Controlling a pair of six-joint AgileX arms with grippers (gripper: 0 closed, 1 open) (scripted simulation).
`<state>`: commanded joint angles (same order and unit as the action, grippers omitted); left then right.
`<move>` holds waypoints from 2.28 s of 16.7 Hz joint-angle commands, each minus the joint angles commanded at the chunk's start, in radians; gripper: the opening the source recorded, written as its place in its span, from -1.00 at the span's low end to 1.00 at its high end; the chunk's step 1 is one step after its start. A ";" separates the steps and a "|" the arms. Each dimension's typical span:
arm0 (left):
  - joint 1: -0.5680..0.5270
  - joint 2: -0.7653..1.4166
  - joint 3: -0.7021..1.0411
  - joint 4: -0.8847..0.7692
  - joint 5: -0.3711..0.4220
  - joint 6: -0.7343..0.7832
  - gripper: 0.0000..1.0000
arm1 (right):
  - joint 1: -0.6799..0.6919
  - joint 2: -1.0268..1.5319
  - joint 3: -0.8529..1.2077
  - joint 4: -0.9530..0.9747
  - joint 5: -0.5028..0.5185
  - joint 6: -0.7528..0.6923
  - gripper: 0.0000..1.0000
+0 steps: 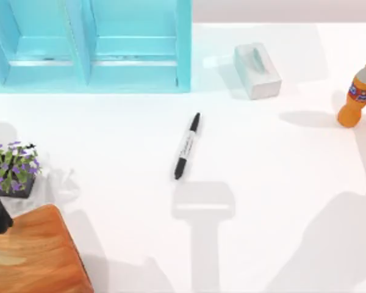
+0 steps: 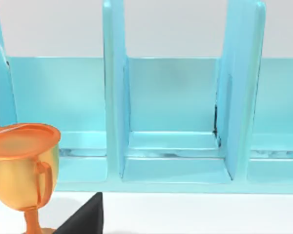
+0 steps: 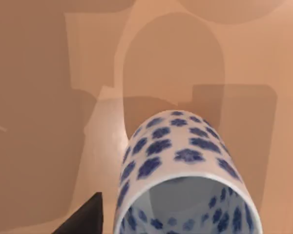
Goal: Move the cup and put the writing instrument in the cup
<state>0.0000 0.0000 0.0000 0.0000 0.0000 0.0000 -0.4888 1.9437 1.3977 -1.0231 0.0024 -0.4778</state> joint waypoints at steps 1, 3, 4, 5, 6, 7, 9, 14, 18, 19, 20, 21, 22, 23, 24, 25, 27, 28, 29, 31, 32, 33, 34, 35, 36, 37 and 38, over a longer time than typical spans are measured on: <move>0.000 0.000 0.000 0.000 0.000 0.000 1.00 | 0.000 0.008 -0.029 0.034 0.000 0.000 1.00; 0.000 0.000 0.000 0.000 0.000 0.000 1.00 | -0.001 0.017 -0.063 0.071 0.000 0.000 1.00; 0.000 0.000 0.000 0.000 0.000 0.000 1.00 | -0.001 0.017 -0.065 0.074 0.000 0.000 1.00; 0.000 0.000 0.000 0.000 0.000 0.000 1.00 | -0.001 0.017 -0.065 0.074 0.000 0.000 1.00; 0.000 0.000 0.000 0.000 0.000 0.000 1.00 | -0.001 0.017 -0.065 0.074 0.000 0.000 1.00; 0.000 0.000 0.000 0.000 0.000 0.000 1.00 | -0.001 0.017 -0.065 0.074 0.000 0.000 1.00; 0.000 0.000 0.000 0.000 0.000 0.000 1.00 | -0.001 0.017 -0.065 0.074 0.000 0.000 0.70; 0.000 0.000 0.000 0.000 0.000 0.000 1.00 | -0.001 0.017 -0.065 0.074 0.000 0.000 -0.06; 0.000 0.000 0.000 0.000 0.000 0.000 1.00 | -0.001 0.017 -0.065 0.074 0.000 0.000 -0.66; 0.000 0.000 0.000 0.000 0.000 0.000 1.00 | -0.001 0.017 -0.065 0.074 0.000 0.000 -0.81; 0.000 0.000 0.000 0.000 0.000 0.000 1.00 | -0.001 0.017 -0.065 0.074 0.000 0.000 -0.96; 0.000 0.000 0.000 0.000 0.000 0.000 1.00 | -0.001 0.017 -0.065 0.074 0.000 0.000 -1.00; 0.000 0.000 0.000 0.000 0.000 0.000 1.00 | -0.001 0.017 -0.065 0.074 0.000 0.000 -1.00; 0.000 0.000 0.000 0.000 0.000 0.000 1.00 | -0.001 0.017 -0.065 0.074 0.000 0.000 -1.00; 0.000 0.000 0.000 0.000 0.000 0.000 1.00 | -0.001 0.017 -0.065 0.074 0.000 0.000 -1.00; 0.000 0.000 0.000 0.000 0.000 0.000 1.00 | -0.001 0.017 -0.065 0.074 0.000 0.000 -1.00; 0.000 0.000 0.000 0.000 0.000 0.000 1.00 | -0.001 0.017 -0.065 0.074 0.000 0.000 -1.00; 0.000 0.000 0.000 0.000 0.000 0.000 1.00 | -0.001 0.017 -0.065 0.074 0.000 0.000 -1.00; 0.000 0.000 0.000 0.000 0.000 0.000 1.00 | 0.000 0.016 -0.065 0.073 0.000 0.001 -1.00; 0.000 0.000 0.000 0.000 0.000 0.000 1.00 | 0.014 0.011 -0.051 0.058 0.000 0.015 -1.00; 0.000 0.000 0.000 0.000 0.000 0.000 1.00 | 0.035 0.002 -0.032 0.034 0.000 0.036 -1.00; 0.000 0.000 0.000 0.000 0.000 0.000 1.00 | 0.064 -0.010 -0.008 0.000 0.000 0.065 -1.00; 0.000 0.000 0.000 0.000 0.000 0.000 1.00 | 0.099 -0.025 0.021 -0.045 -0.001 0.099 -1.00; 0.000 0.000 0.000 0.000 0.000 0.000 1.00 | 0.138 -0.043 0.053 -0.101 -0.001 0.138 -1.00; 0.000 0.000 0.000 0.000 0.000 0.000 1.00 | 0.181 -0.064 0.086 -0.166 -0.002 0.181 -1.00; 0.000 0.000 0.000 0.000 0.000 0.000 1.00 | 0.226 -0.086 0.120 -0.234 -0.002 0.226 -1.00; 0.000 0.000 0.000 0.000 0.000 0.000 1.00 | 0.273 -0.109 0.153 -0.298 -0.003 0.272 -1.00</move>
<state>0.0000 0.0000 0.0000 0.0000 0.0000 0.0000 -0.2161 1.8342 1.5504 -1.3213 -0.0002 -0.2063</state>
